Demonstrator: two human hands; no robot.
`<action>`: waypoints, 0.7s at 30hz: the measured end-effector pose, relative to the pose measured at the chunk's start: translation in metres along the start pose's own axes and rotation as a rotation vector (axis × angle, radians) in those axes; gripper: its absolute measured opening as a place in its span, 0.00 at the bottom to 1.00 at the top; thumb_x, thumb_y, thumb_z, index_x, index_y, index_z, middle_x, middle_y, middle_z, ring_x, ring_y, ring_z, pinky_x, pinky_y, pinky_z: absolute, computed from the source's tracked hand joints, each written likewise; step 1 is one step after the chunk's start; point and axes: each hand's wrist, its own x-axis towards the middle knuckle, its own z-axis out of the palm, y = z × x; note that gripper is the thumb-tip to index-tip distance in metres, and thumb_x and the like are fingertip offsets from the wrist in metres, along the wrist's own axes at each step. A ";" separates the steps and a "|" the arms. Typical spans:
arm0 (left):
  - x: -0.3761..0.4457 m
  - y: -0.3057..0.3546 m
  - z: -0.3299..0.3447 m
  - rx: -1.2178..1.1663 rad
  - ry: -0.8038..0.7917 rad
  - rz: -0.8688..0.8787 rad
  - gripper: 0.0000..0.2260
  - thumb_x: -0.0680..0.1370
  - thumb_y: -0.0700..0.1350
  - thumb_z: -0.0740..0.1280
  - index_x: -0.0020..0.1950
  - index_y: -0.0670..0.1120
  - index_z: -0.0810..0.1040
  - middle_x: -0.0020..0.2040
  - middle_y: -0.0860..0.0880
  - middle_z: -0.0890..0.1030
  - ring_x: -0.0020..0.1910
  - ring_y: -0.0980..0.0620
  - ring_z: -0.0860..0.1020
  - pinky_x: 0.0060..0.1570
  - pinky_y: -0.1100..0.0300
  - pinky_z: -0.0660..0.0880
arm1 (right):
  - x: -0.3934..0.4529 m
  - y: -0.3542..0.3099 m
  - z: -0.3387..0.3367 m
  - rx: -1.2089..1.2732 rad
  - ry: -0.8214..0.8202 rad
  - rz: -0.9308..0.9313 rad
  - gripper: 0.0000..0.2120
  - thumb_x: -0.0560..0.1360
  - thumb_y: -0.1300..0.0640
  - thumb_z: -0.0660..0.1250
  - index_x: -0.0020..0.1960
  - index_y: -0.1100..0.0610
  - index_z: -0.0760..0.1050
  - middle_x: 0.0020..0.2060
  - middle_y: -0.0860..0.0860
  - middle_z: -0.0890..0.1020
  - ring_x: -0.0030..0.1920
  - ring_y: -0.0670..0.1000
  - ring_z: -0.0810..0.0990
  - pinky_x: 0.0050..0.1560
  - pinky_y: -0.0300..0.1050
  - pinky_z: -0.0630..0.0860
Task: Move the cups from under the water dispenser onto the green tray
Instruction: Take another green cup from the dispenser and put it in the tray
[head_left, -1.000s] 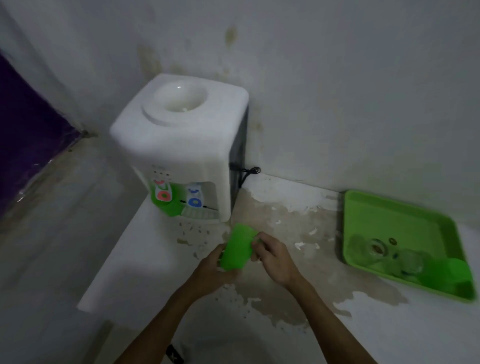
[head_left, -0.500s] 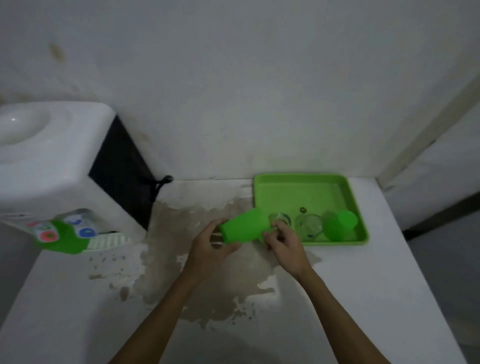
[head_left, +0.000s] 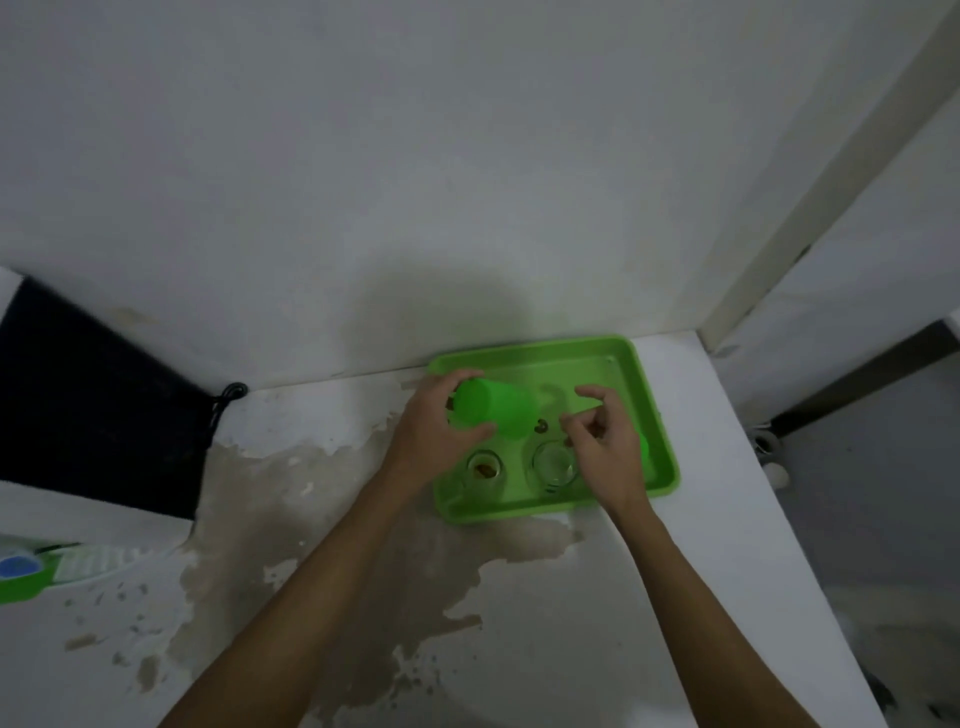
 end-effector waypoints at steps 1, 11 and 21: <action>0.006 -0.005 0.007 0.039 -0.034 -0.016 0.29 0.67 0.50 0.79 0.66 0.56 0.75 0.60 0.49 0.77 0.56 0.51 0.77 0.55 0.53 0.79 | 0.007 0.005 0.001 0.001 -0.009 0.008 0.14 0.75 0.64 0.69 0.59 0.56 0.75 0.36 0.63 0.79 0.36 0.52 0.77 0.38 0.31 0.73; 0.030 -0.024 0.050 0.239 -0.148 -0.086 0.32 0.68 0.48 0.78 0.70 0.55 0.72 0.62 0.49 0.73 0.58 0.49 0.76 0.54 0.57 0.76 | 0.037 0.026 0.024 0.011 -0.083 0.033 0.13 0.75 0.66 0.68 0.58 0.59 0.76 0.36 0.64 0.81 0.39 0.59 0.81 0.38 0.33 0.74; 0.030 -0.025 0.070 0.315 -0.186 -0.066 0.33 0.70 0.47 0.76 0.73 0.54 0.69 0.62 0.46 0.71 0.62 0.46 0.74 0.55 0.52 0.76 | 0.027 0.023 0.024 -0.024 -0.117 0.037 0.08 0.75 0.66 0.69 0.52 0.57 0.78 0.34 0.65 0.80 0.42 0.65 0.82 0.40 0.42 0.77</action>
